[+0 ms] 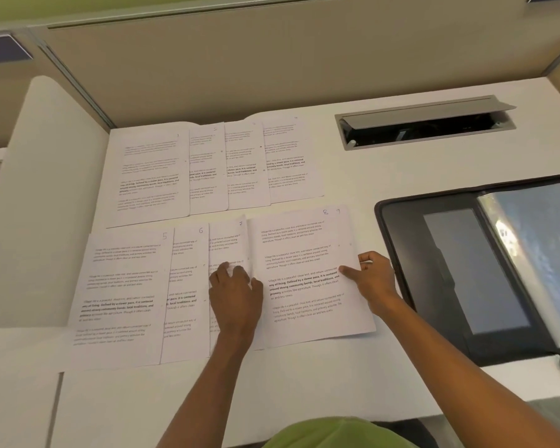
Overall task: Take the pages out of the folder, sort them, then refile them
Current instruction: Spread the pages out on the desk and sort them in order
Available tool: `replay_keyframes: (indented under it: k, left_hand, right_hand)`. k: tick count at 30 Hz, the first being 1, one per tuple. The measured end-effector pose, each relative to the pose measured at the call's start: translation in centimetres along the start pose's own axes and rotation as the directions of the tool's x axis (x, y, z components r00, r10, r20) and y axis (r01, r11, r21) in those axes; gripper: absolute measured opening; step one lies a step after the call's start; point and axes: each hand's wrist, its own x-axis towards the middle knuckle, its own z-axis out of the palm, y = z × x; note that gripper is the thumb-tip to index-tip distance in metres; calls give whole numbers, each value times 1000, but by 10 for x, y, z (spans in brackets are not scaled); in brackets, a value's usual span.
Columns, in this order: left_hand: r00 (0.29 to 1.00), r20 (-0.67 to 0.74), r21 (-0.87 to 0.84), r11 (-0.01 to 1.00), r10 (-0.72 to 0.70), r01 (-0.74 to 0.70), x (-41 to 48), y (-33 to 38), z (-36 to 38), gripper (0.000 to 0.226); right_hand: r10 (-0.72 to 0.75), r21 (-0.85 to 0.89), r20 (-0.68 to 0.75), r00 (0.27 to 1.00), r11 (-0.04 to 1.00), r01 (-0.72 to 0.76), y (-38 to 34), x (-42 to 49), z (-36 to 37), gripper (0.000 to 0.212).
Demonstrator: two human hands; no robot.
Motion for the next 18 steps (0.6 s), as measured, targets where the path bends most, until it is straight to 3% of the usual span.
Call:
replay_keyframes:
  k: [14, 18]
  left_hand:
    - [1000, -18, 29, 999, 25, -24, -2, 2, 5, 15]
    - [999, -28, 31, 999, 23, -22, -4, 2, 4, 15]
  right_hand:
    - [-65, -76, 96, 993, 994, 73, -10, -2, 17, 43]
    - [-35, -96, 115, 993, 994, 46, -10, 0, 11, 22]
